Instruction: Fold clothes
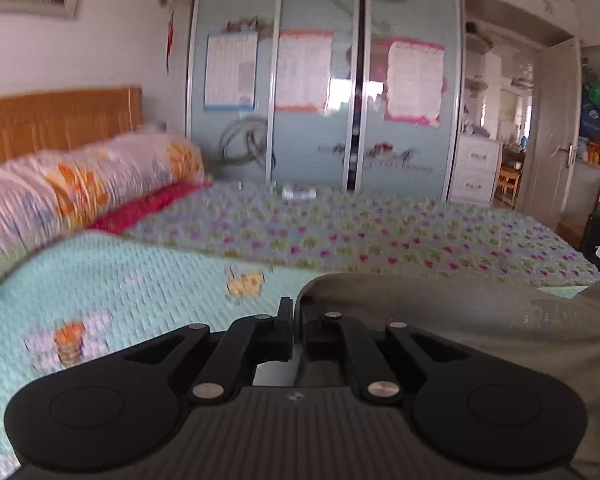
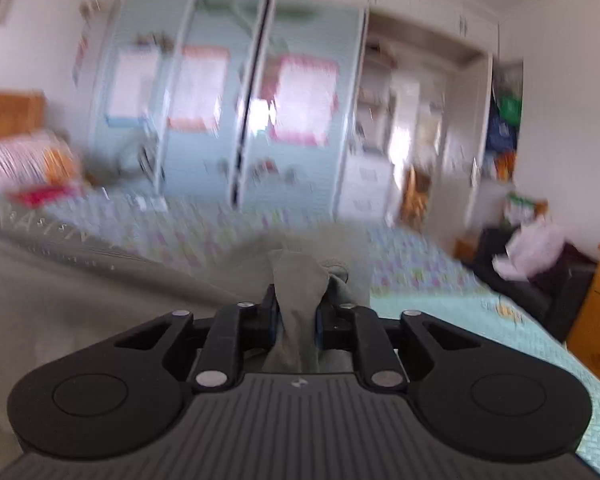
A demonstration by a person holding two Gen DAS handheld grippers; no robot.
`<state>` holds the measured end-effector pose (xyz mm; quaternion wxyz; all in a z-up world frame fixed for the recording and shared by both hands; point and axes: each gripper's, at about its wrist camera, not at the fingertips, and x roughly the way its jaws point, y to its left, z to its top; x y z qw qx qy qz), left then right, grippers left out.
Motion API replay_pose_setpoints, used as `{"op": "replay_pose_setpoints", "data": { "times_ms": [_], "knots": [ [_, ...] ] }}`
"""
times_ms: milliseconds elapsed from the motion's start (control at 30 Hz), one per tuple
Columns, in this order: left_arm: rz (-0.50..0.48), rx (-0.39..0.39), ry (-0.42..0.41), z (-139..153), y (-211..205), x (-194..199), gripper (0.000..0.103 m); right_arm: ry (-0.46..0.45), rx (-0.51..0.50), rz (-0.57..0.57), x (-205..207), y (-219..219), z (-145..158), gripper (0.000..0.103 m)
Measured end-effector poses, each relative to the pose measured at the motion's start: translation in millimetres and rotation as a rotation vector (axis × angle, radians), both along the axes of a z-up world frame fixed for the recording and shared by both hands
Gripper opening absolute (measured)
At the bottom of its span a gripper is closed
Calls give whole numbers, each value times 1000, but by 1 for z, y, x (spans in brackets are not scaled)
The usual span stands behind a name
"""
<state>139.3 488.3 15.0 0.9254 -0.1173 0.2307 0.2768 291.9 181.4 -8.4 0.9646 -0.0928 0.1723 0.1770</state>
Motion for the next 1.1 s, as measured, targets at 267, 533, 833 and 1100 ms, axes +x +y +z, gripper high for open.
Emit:
{"op": "replay_pose_setpoints", "data": {
  "times_ms": [267,533,833,1100],
  "knots": [
    [144,-332,143,-121,39,-86,40,391,159,85,-33,-85,-89,40],
    [-98,-595,68,-145,-48,-191,40,661,365,162,-175,-169,-153,44],
    [-349,-498,127,-129,-166,-209,46,455,94,367,-249,-129,-143,47],
    [-640,117,254,-125,-281,-216,60,446,137,335,-266,-151,-163,57]
  ]
}}
